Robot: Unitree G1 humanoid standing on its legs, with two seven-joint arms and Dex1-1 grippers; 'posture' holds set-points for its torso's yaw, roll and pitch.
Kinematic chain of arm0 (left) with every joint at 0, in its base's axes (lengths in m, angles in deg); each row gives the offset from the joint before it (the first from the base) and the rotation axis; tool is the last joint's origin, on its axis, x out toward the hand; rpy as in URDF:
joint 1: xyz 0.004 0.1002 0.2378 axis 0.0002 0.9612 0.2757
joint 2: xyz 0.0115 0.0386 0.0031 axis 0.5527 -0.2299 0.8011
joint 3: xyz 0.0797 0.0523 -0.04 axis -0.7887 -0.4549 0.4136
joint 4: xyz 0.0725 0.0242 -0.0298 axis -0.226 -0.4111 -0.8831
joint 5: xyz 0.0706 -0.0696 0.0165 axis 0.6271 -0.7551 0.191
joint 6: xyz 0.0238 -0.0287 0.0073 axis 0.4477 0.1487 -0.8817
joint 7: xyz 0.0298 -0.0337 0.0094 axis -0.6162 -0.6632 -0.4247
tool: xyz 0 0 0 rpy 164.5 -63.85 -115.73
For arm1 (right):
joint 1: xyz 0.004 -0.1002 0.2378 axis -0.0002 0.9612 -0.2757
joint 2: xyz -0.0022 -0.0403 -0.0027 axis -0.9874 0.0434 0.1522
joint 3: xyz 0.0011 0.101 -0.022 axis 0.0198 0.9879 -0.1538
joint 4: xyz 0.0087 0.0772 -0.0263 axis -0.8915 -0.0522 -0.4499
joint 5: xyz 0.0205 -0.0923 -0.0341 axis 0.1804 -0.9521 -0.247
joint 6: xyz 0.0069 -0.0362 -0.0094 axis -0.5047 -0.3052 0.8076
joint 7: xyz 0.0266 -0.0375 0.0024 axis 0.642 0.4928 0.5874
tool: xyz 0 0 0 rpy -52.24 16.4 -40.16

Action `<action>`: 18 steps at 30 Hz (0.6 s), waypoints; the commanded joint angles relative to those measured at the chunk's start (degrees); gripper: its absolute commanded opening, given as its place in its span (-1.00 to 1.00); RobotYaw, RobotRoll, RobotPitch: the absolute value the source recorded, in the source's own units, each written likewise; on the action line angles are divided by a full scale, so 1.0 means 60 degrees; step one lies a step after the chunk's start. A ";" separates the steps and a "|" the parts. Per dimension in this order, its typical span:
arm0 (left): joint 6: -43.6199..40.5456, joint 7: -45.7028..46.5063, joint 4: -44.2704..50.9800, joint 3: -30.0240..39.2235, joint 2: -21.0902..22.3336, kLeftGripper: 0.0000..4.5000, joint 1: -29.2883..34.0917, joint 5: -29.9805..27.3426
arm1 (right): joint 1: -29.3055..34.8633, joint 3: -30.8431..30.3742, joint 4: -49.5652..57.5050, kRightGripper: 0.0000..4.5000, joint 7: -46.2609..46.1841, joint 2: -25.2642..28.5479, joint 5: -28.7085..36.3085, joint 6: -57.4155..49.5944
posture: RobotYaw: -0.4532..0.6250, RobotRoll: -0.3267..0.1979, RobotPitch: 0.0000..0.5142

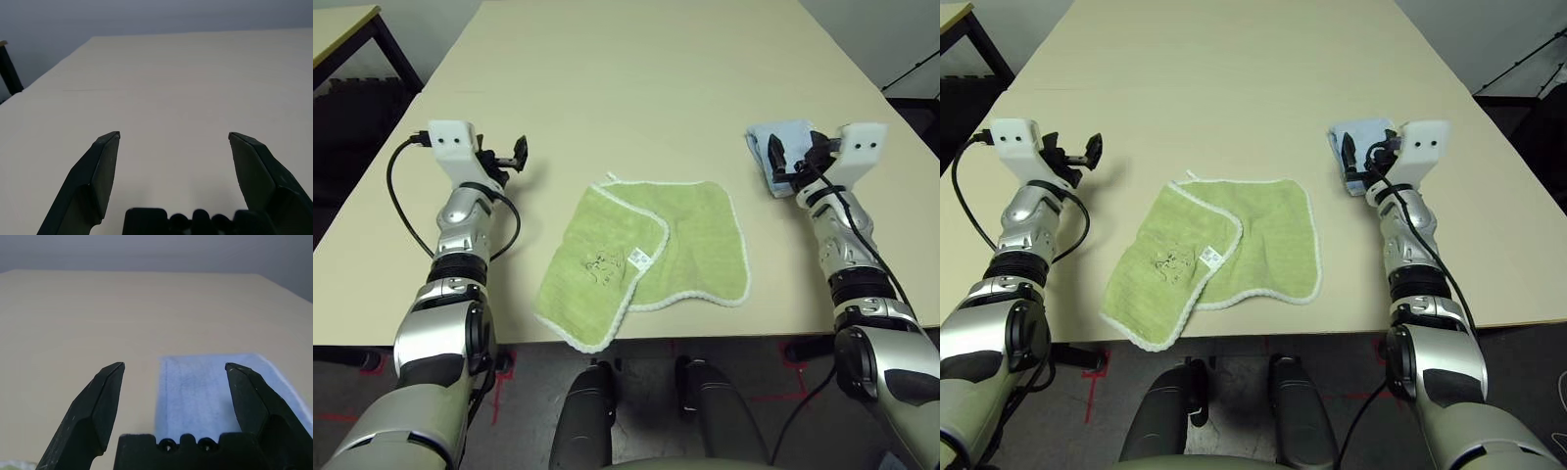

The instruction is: Fold the towel and set it aside.

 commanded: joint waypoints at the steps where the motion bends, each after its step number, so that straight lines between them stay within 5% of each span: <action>1: -0.0248 -0.1531 -0.0034 0.0008 0.0168 1.00 -0.0069 -0.0323 | -0.0162 0.0027 -0.0259 0.99 0.0335 0.0135 0.0094 0.0076 | -0.04 0.25 -0.47; 7: -0.2028 -0.6267 0.0826 -0.0729 0.0273 1.00 -0.0711 -0.0984 | -0.0783 0.0244 -0.0888 0.99 0.1794 0.0977 0.0528 -0.0432 | -0.02 0.25 -0.40; 18: -0.1646 -1.0204 0.1084 -0.2383 0.1103 1.00 -0.0637 -0.0122 | -0.1802 -0.0957 -0.1044 0.99 0.4652 0.1630 -0.0009 -0.2214 | -0.08 0.25 -0.38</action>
